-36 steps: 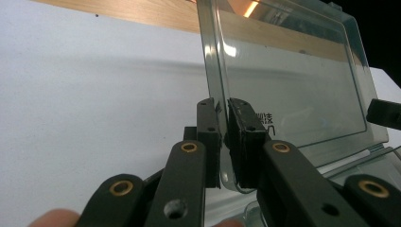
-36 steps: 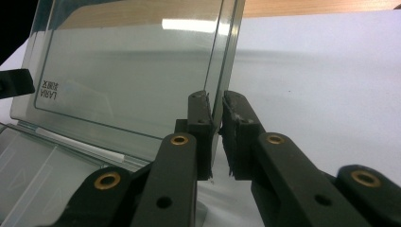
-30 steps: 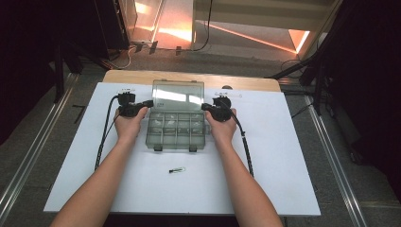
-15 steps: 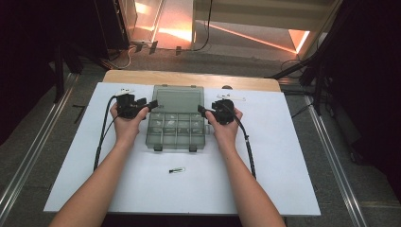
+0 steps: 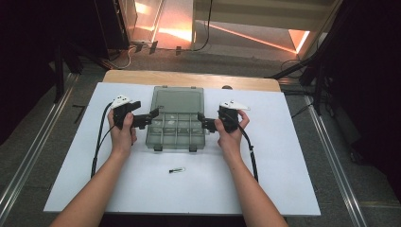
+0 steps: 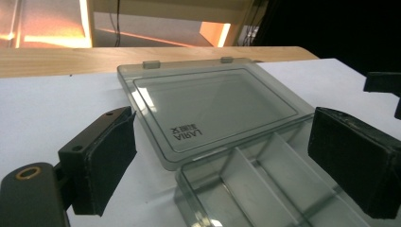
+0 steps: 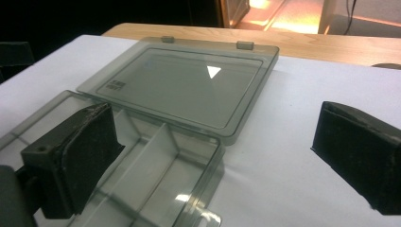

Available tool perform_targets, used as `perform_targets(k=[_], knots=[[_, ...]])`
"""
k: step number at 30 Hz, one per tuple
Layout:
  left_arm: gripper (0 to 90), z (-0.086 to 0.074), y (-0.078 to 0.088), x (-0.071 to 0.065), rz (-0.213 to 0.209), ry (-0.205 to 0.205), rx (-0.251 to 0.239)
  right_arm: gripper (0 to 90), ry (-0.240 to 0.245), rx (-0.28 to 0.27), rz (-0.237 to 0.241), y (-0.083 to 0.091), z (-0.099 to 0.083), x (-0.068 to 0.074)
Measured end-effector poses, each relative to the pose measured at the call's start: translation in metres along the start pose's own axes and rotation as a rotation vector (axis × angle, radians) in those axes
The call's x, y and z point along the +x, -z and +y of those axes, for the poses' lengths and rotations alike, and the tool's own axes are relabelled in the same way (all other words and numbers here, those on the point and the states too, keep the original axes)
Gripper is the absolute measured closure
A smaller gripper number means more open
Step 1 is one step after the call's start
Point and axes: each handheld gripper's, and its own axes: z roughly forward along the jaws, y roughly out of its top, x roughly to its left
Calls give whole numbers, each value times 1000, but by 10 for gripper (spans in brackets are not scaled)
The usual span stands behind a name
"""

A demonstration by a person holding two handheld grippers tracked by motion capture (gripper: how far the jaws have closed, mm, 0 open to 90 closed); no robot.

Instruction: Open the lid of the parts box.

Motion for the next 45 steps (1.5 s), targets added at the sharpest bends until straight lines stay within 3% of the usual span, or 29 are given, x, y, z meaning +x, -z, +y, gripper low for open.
perform_targets(k=[3,7,13,17,25,38,45], knots=[[8,-1,8,-3,-38,-27,-14,0,9,-6,5,8,-3,3],[0,-3,19,-8,-28,-55,-29,0,5,-21,10,17,-6,4],[0,-8,34,-13,-49,-71,-36,0,5,-49,23,34,-11,3],[0,-15,44,-17,-50,-105,-34,0,7,-55,26,41,-14,2],[0,-29,66,-18,-52,-109,-56,0,59,-60,16,57,-23,9],[0,-53,95,-16,-12,-123,-58,0,47,-72,42,80,-42,19],[0,-60,109,-17,-11,-133,-73,0,46,-74,55,88,-53,22]])
